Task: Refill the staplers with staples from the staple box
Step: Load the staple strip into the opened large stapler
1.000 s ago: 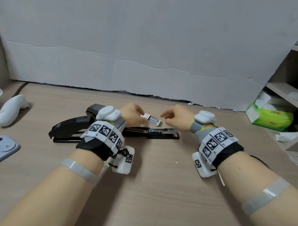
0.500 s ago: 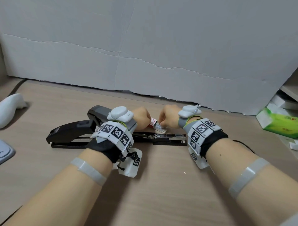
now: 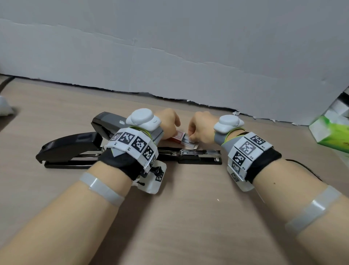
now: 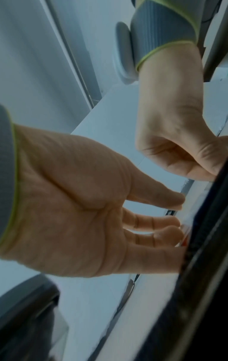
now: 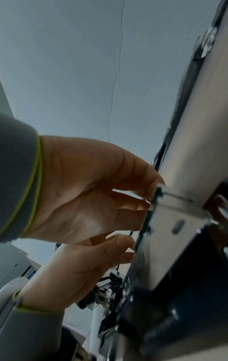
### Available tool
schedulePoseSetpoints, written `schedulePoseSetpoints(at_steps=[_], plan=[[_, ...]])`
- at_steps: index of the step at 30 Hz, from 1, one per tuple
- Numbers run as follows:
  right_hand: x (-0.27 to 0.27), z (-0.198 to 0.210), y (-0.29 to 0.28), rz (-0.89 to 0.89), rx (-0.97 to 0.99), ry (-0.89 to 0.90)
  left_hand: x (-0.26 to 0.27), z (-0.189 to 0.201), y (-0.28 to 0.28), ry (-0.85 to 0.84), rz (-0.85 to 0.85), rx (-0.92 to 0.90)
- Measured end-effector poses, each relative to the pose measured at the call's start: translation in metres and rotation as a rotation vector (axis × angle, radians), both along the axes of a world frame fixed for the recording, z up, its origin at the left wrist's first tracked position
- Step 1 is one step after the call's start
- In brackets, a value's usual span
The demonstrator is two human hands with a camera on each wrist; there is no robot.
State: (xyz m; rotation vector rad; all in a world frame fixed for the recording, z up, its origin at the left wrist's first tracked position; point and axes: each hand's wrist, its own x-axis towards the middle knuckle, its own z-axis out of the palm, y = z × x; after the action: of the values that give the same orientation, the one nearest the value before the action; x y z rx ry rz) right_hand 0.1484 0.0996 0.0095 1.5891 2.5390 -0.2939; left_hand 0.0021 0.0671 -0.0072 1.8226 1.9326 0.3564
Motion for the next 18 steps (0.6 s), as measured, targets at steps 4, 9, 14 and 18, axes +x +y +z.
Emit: schedulePoseSetpoints(at_steps=[4,9,14,18], plan=[[0.005,-0.001,0.003,0.03,-0.012,0.021,0.009,0.004,0.009,0.086,-0.023,-0.076],[0.008,-0.007,0.004,0.037,0.003,0.063,0.013,0.01,0.013,0.188,-0.043,-0.123],[0.002,-0.016,0.007,0.001,0.017,0.054,0.014,0.015,0.012,0.221,-0.052,-0.158],[-0.001,-0.014,0.004,-0.007,0.033,0.024,0.014,0.02,0.01,0.233,-0.075,-0.161]])
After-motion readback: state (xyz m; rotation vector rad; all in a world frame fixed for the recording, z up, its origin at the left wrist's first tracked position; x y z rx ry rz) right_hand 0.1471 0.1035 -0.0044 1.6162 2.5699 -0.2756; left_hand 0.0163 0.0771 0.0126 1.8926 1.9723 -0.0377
